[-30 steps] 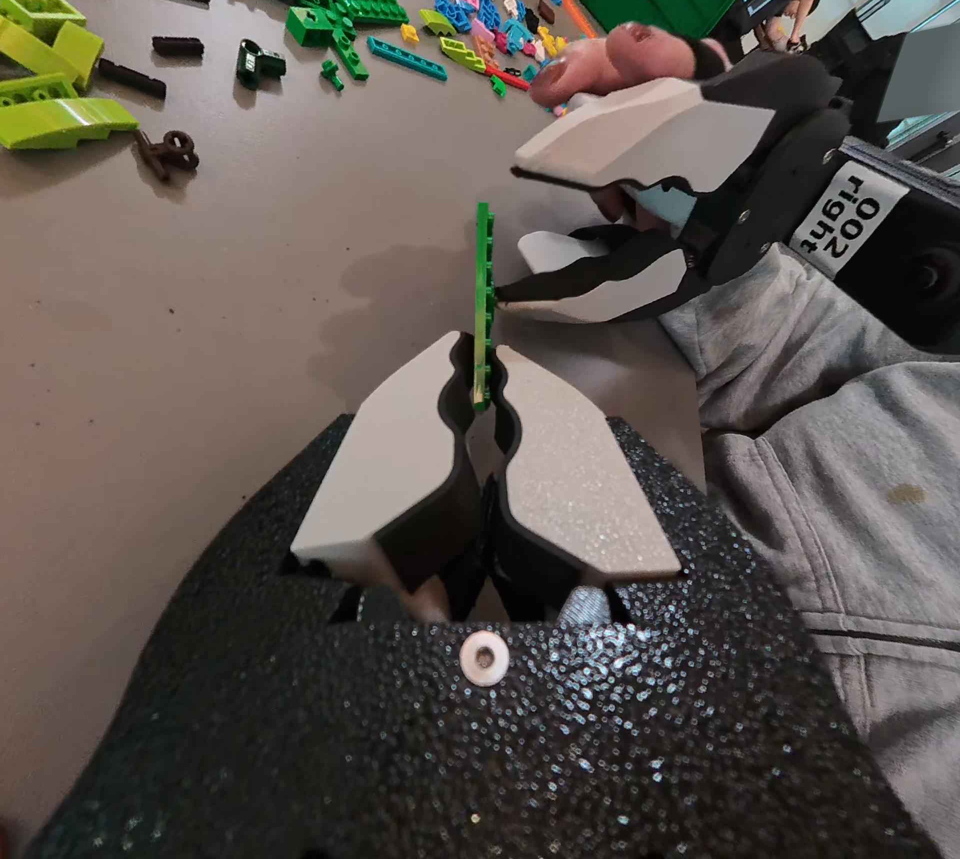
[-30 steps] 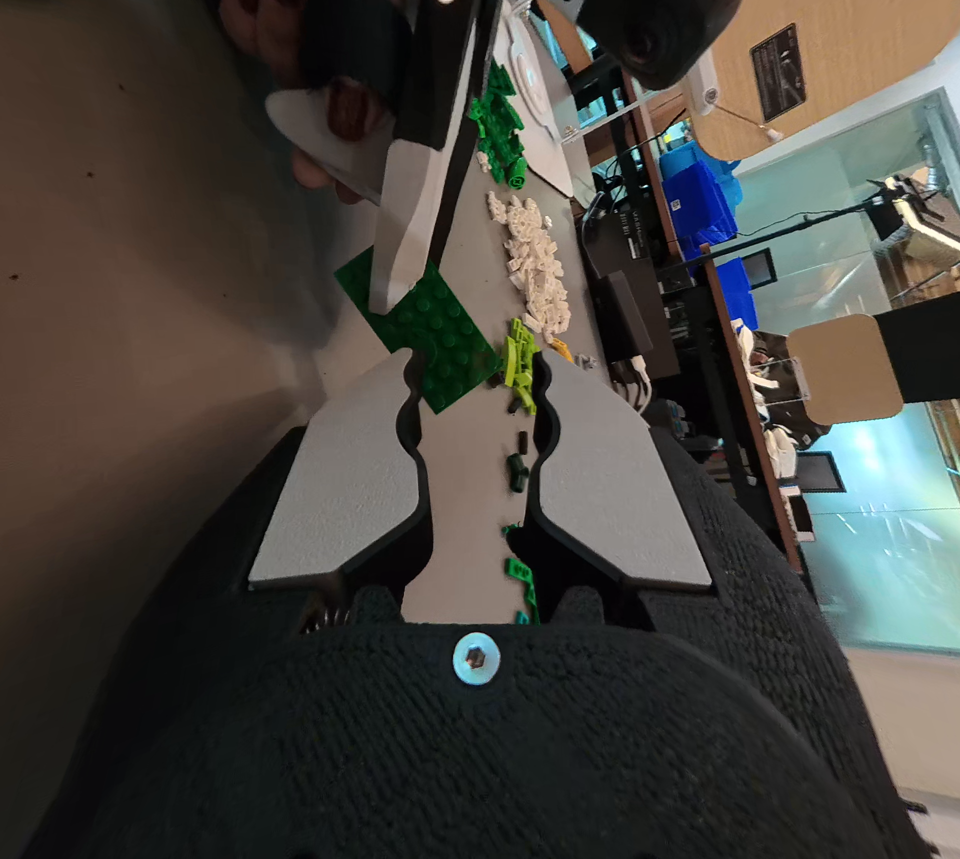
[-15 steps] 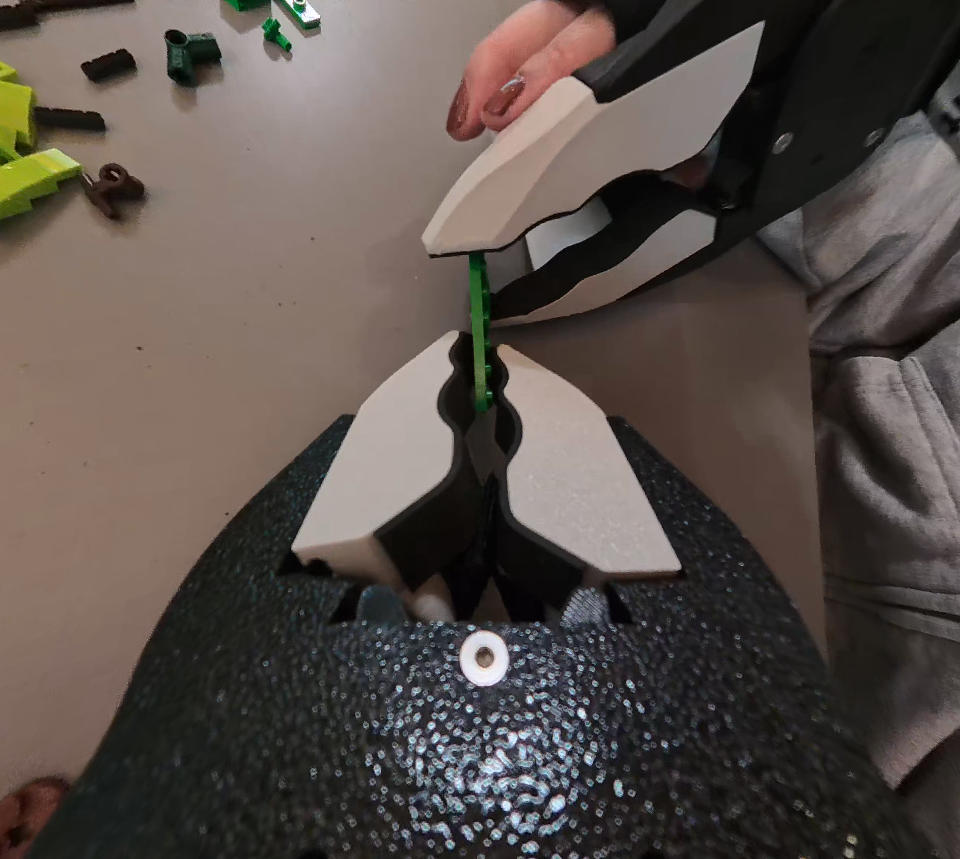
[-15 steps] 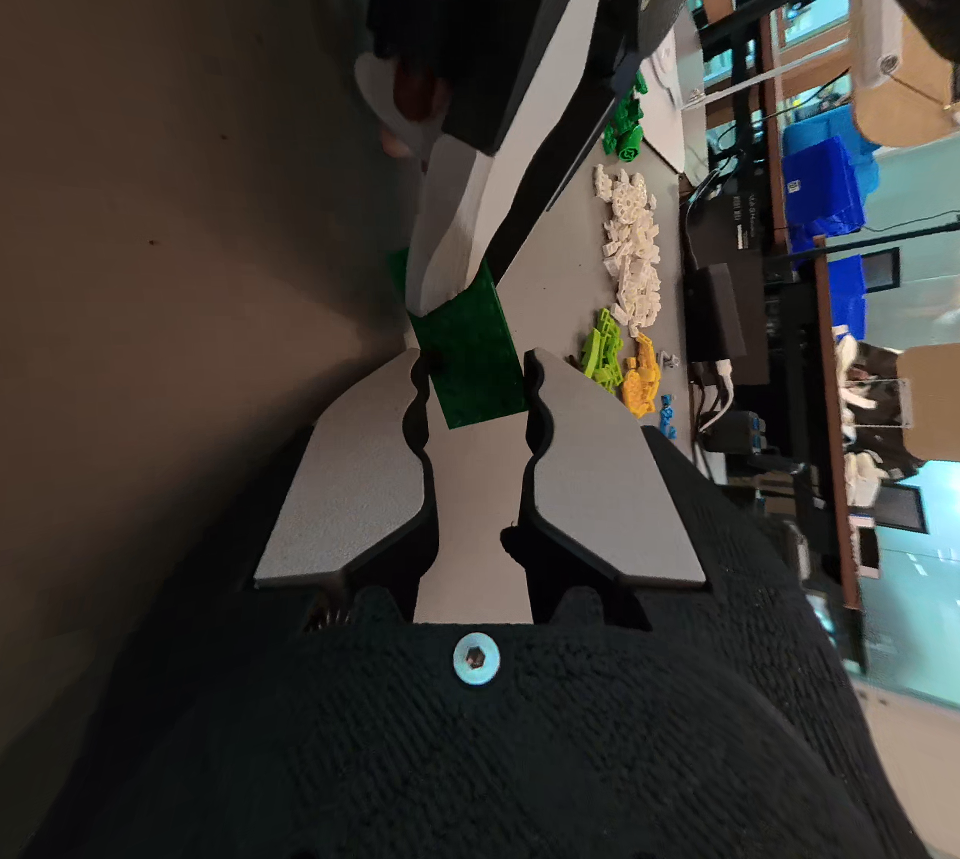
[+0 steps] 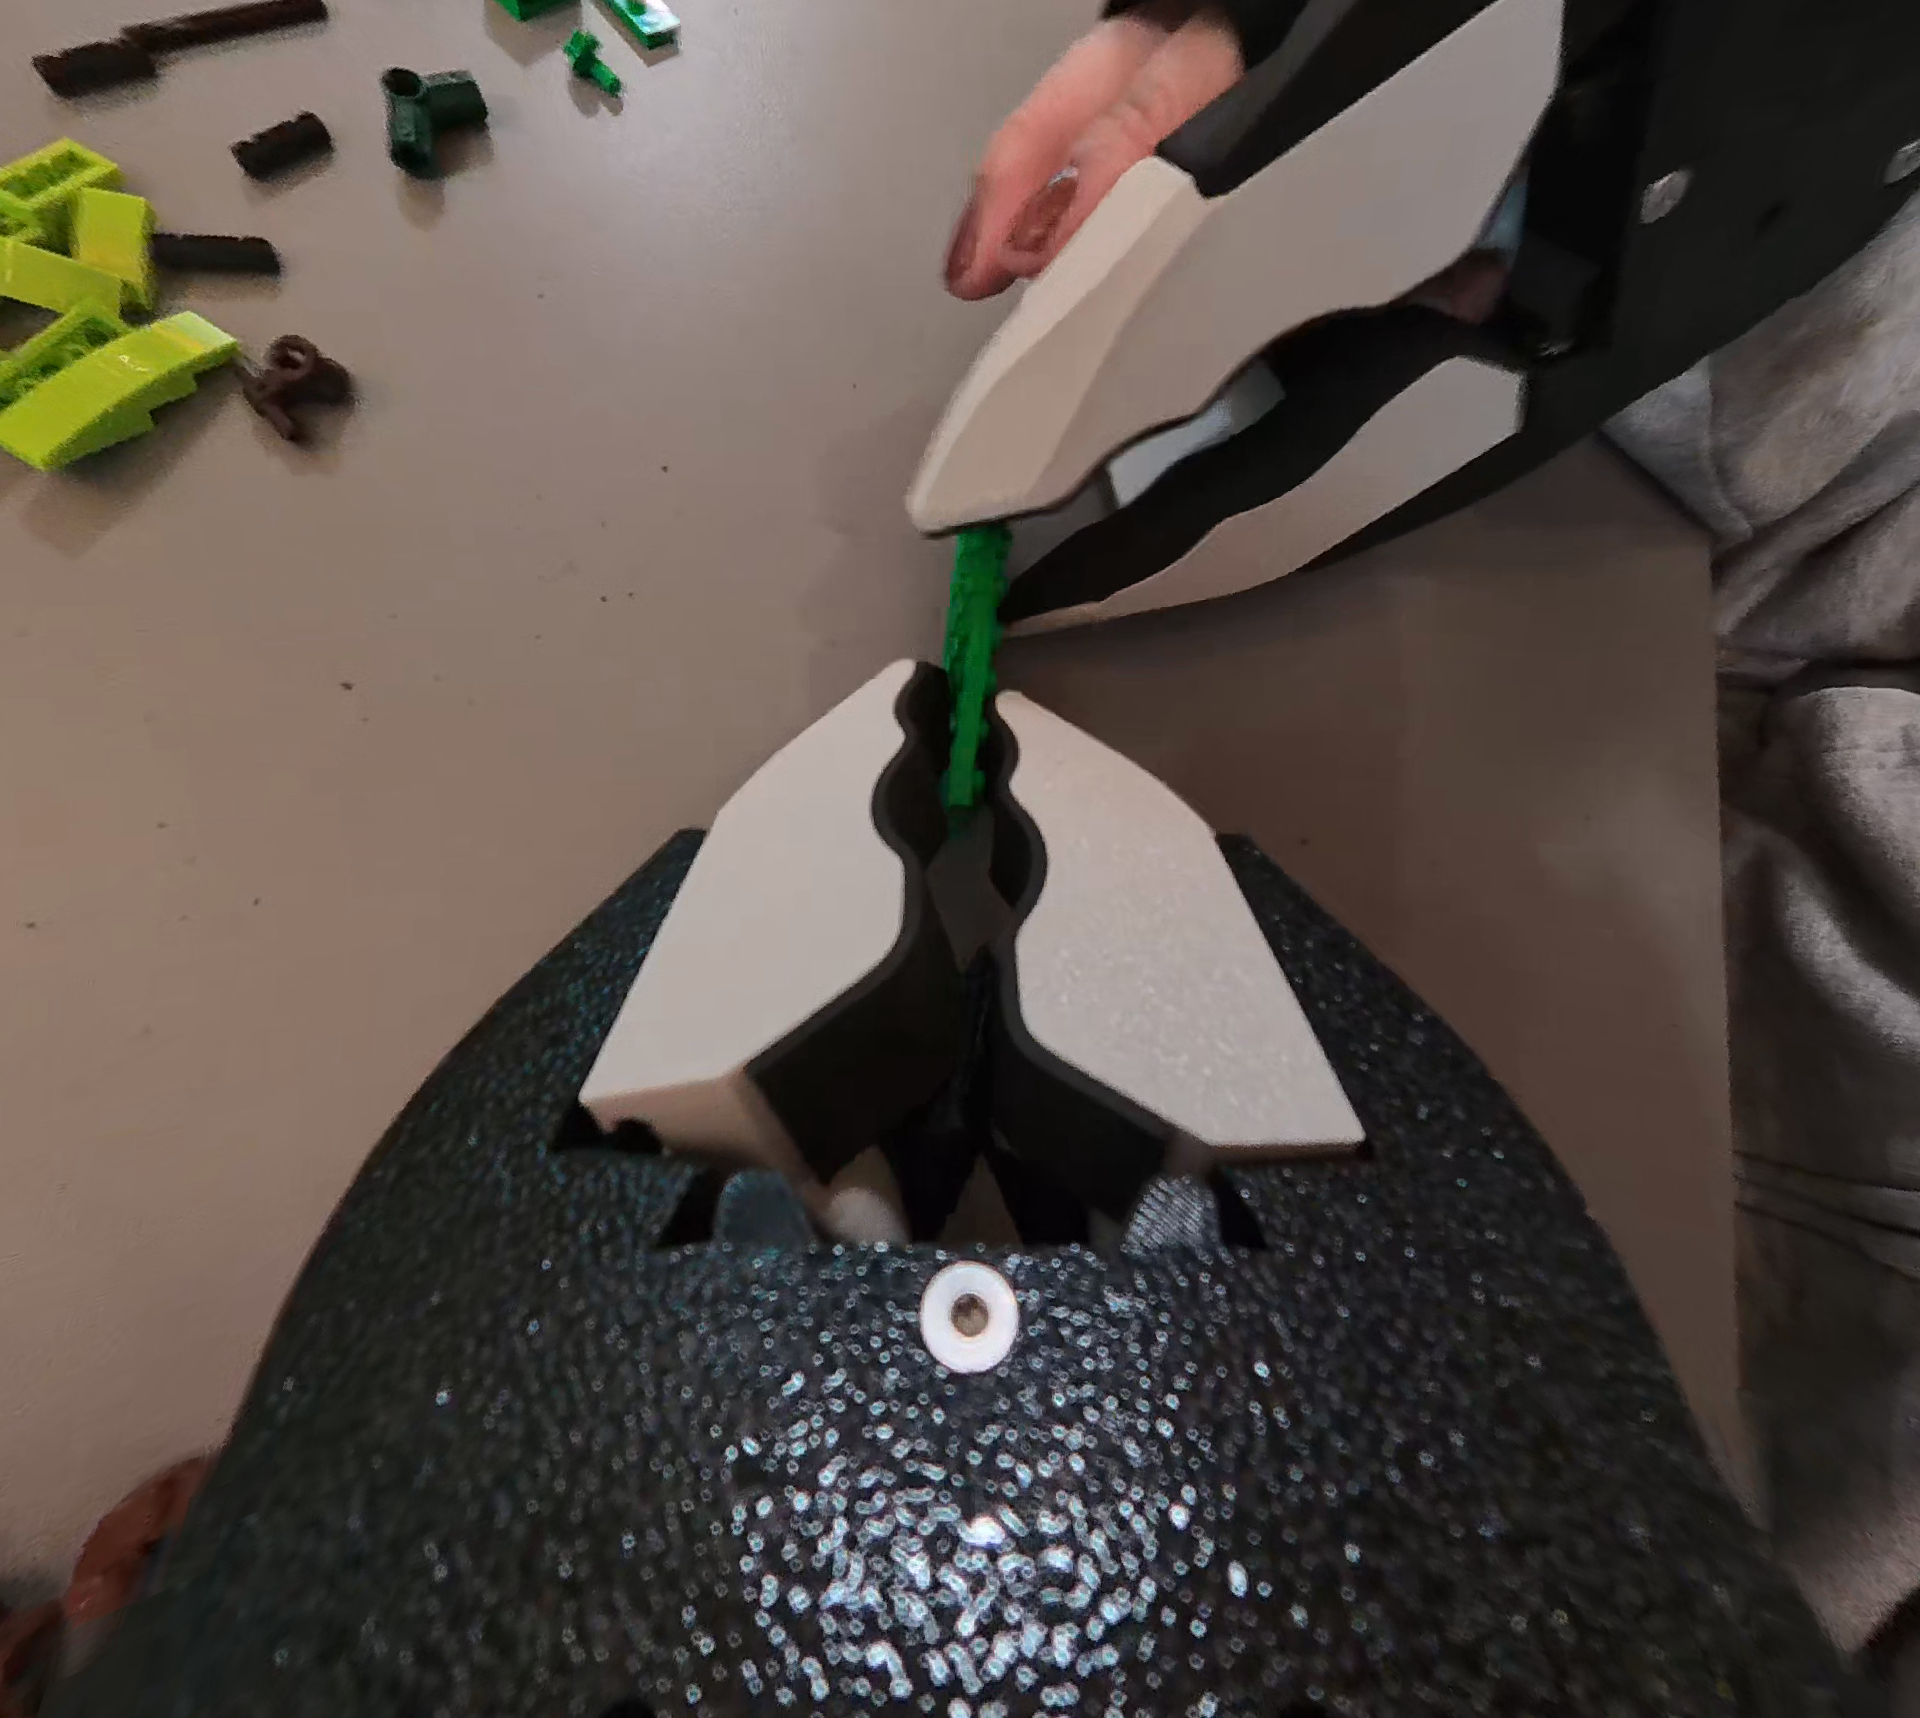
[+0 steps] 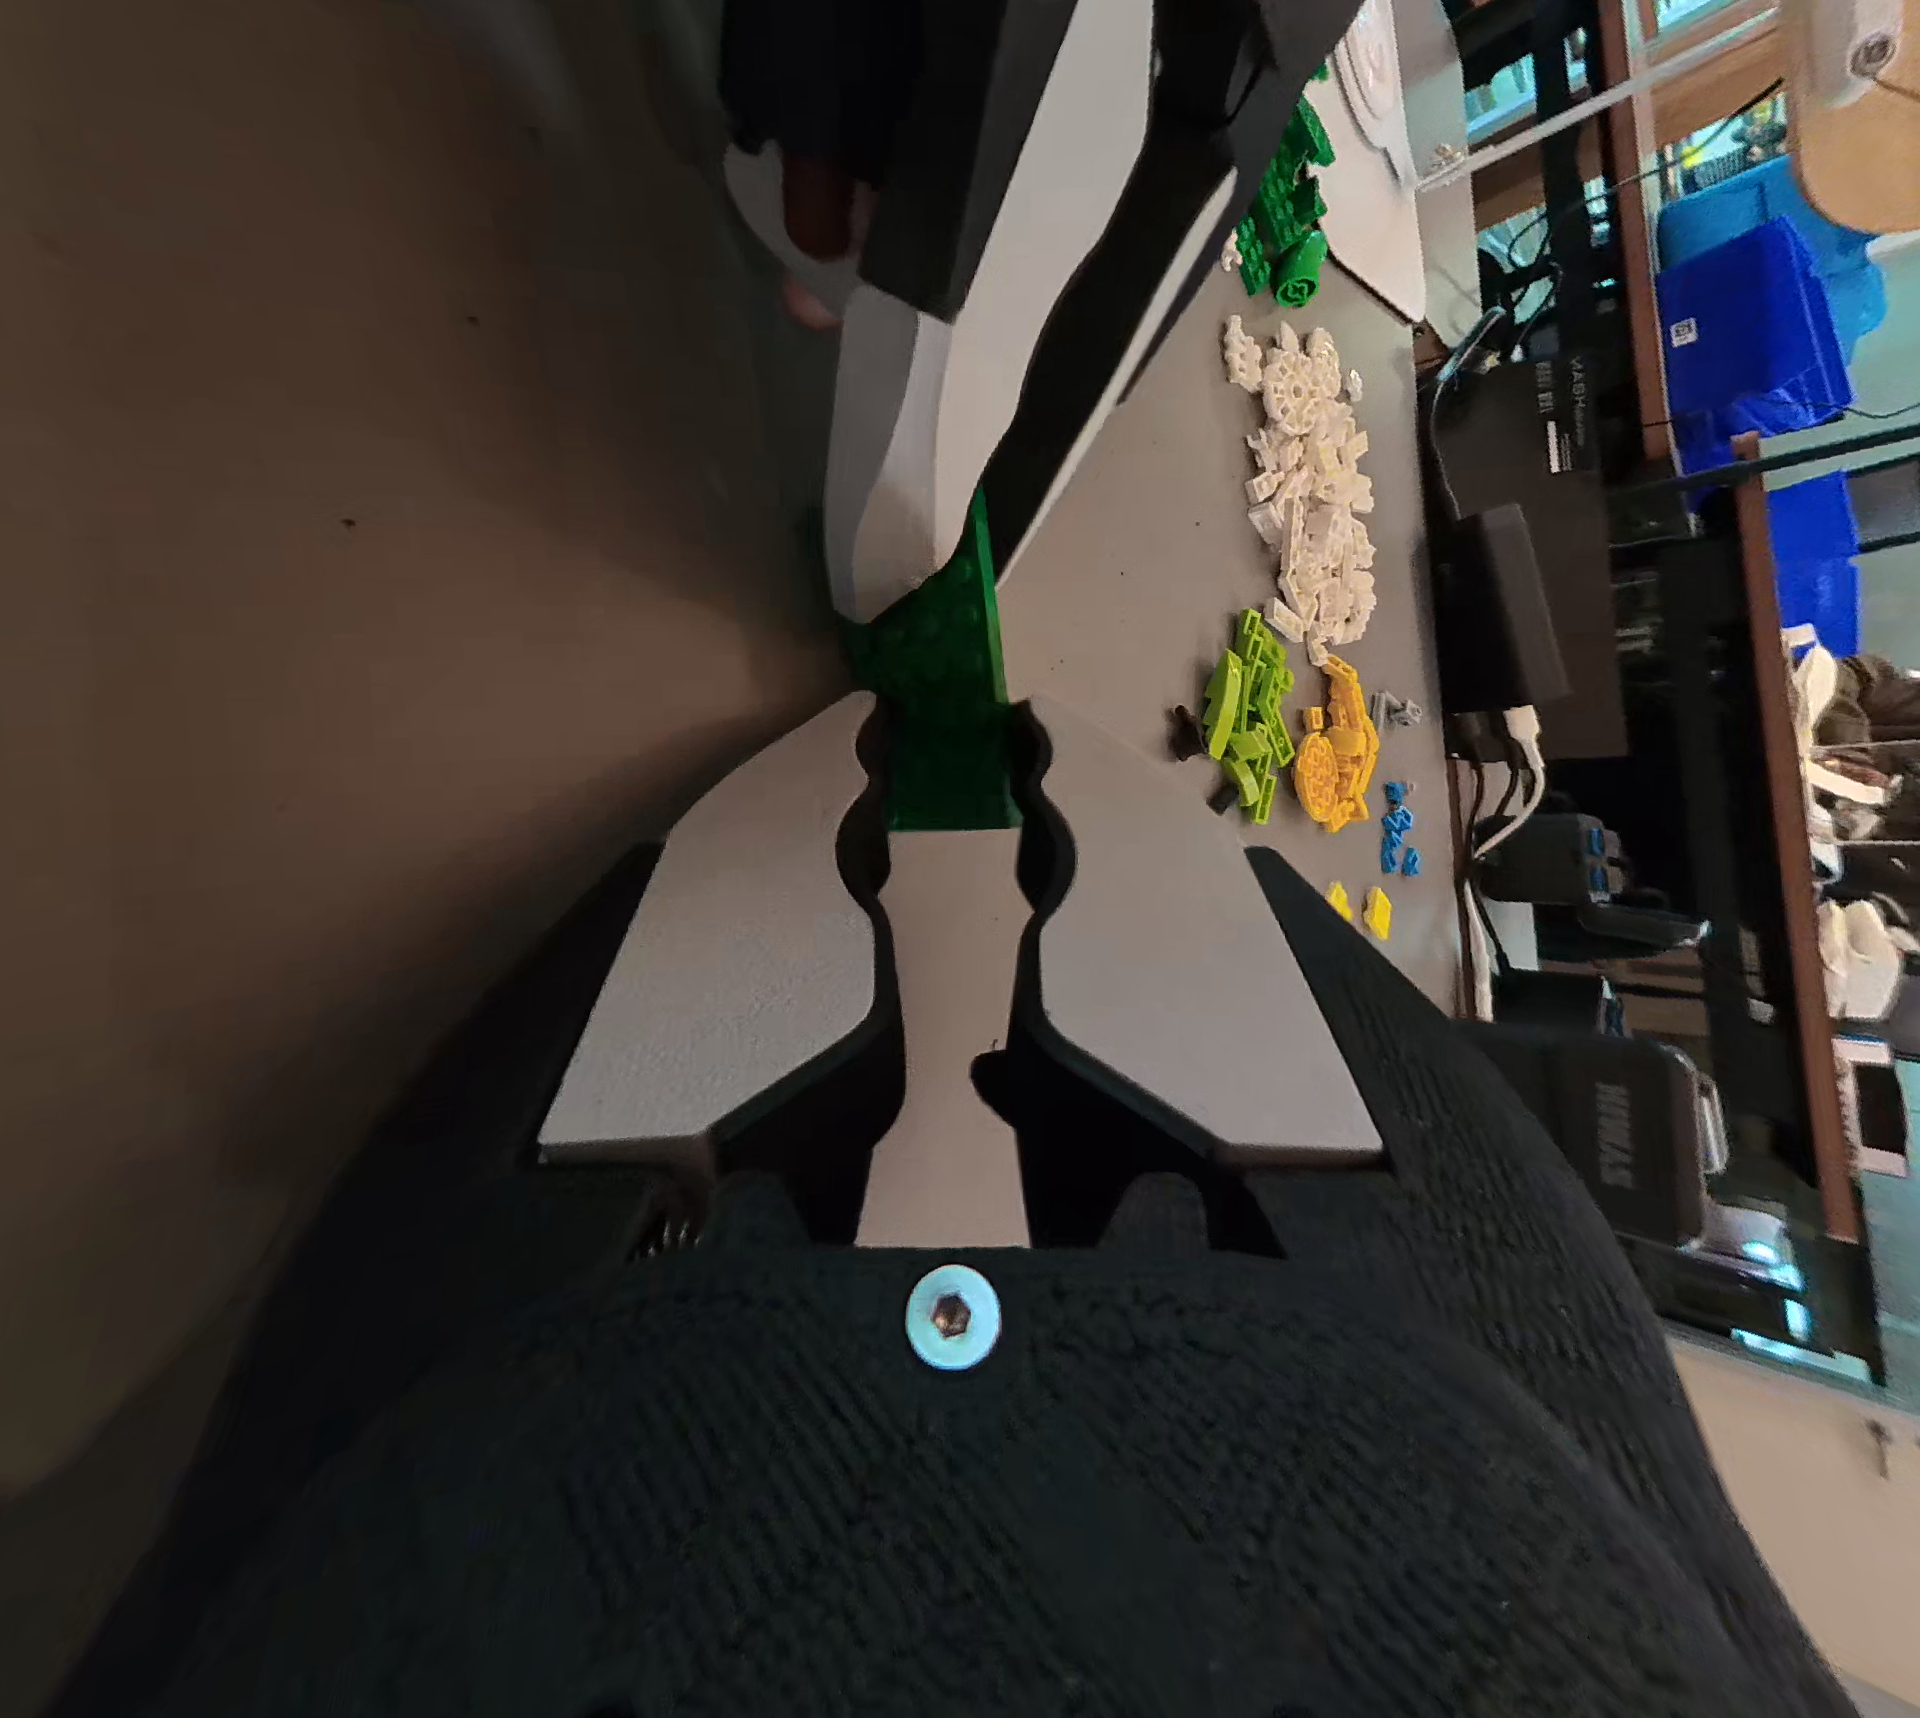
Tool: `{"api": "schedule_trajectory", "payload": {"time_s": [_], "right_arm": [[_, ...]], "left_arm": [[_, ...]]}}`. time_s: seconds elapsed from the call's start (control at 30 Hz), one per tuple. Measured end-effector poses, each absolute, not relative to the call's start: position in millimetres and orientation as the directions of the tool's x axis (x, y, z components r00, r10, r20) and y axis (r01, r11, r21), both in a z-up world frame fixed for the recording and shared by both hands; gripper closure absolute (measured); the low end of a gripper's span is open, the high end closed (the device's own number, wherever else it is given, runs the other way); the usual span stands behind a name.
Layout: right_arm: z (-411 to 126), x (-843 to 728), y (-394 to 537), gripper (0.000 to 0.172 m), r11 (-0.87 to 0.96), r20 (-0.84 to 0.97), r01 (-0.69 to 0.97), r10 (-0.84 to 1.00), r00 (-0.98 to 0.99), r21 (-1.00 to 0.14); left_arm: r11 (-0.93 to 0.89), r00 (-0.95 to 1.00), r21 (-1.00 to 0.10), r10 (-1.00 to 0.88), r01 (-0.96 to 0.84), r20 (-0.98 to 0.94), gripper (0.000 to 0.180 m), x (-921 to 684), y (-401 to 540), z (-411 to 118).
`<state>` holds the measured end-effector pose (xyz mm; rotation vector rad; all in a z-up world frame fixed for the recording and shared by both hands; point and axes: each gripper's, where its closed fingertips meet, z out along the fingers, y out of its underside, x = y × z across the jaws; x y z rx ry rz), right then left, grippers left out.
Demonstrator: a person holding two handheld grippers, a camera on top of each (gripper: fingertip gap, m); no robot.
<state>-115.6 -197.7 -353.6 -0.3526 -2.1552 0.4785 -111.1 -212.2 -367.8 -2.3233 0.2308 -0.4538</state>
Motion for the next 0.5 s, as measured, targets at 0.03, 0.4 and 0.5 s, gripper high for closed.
{"api": "schedule_trajectory", "payload": {"time_s": [0.03,0.4,0.5], "right_arm": [[-349.8,-114.3,-201.5,0.164,0.871,0.693,0.063,0.429,-0.58,-0.487],[-339.6,-129.3,-185.8,0.144,0.762,0.633,0.149,0.615,-0.47,-0.63],[-309.2,-134.9,-184.9,0.14,0.629,0.56,0.09,0.74,-0.373,-0.772]], "left_arm": [[-0.702,0.938,-0.71,-0.282,-0.058,0.202,0.175,-117.6,-211.4,-368.4],[-0.633,0.936,-0.772,-0.23,0.066,0.268,0.176,-126.9,-200.7,-359.6],[-0.497,0.932,-0.858,-0.235,0.129,0.276,0.176,-129.1,-192.8,-333.9]]}}
